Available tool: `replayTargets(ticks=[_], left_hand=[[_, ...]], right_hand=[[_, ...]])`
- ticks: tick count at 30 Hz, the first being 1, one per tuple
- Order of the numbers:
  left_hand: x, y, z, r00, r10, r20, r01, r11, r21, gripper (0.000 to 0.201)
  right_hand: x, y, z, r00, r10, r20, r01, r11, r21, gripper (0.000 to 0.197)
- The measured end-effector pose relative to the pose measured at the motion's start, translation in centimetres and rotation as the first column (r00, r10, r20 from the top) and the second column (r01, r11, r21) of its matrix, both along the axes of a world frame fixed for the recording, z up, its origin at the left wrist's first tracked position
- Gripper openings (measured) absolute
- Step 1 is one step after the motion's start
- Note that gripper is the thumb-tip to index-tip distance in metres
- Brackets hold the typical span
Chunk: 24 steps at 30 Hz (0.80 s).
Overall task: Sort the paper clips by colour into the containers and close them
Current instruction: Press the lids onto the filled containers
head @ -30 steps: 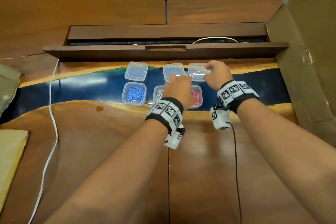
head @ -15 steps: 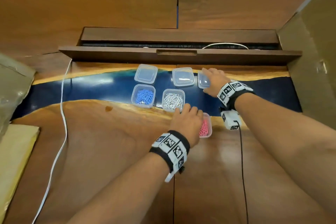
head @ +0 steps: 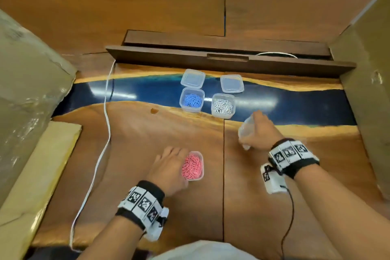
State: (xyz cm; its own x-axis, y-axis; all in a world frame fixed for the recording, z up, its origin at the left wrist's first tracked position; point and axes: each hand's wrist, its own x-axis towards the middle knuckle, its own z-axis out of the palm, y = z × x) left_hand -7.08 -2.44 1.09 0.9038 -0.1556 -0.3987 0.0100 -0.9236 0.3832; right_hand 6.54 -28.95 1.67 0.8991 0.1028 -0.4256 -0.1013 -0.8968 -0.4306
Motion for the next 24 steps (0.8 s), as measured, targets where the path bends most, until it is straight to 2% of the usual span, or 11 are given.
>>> replayTargets(ticks=[3,7,9,12,15,17,21,24], left_hand=[[-1.1,2.6,-0.1,0.998,0.055,-0.018,-0.056,0.996,-0.074,0.089],[-2.3,4.9,-0.2,0.983,0.152,-0.102,-0.174,0.949,-0.263,0.097],[-2.6,5.9,-0.7,0.977,0.174,-0.119,-0.203,0.932,-0.301,0.098],[-3.0,6.8,-1.4,0.964,0.220,-0.151,-0.261,0.900,-0.350,0.098],[-3.2,7.1,-1.9,0.967,0.213,-0.139,-0.252,0.875,-0.413,0.088],[-3.2,7.2,-2.1,0.968,0.209,-0.137,-0.249,0.858,-0.449,0.085],[-3.4,7.7,-2.3,0.959,0.205,-0.196,-0.276,0.833,-0.479,0.090],[-3.5,8.2,-2.4,0.959,0.199,-0.203,-0.278,0.805,-0.524,0.089]], right_hand=[[-5.4,3.1,1.3,1.000,-0.007,-0.003,0.008,0.959,0.284,0.075],[-10.4,6.9,1.8,0.993,0.037,-0.116,0.043,0.780,0.624,0.076],[-11.9,8.8,1.2,0.990,0.082,-0.117,0.022,0.720,0.694,0.079],[-13.0,11.3,-0.5,0.979,0.163,-0.124,-0.044,0.761,0.647,0.089],[-13.6,12.7,-1.7,0.973,0.212,-0.092,-0.145,0.870,0.471,0.097],[-13.8,13.1,-1.9,0.975,0.214,-0.058,-0.177,0.911,0.373,0.099],[-13.8,13.8,-1.8,0.973,0.232,0.002,-0.222,0.930,0.291,0.101],[-13.8,14.3,-1.3,0.967,0.253,0.030,-0.251,0.925,0.287,0.105]])
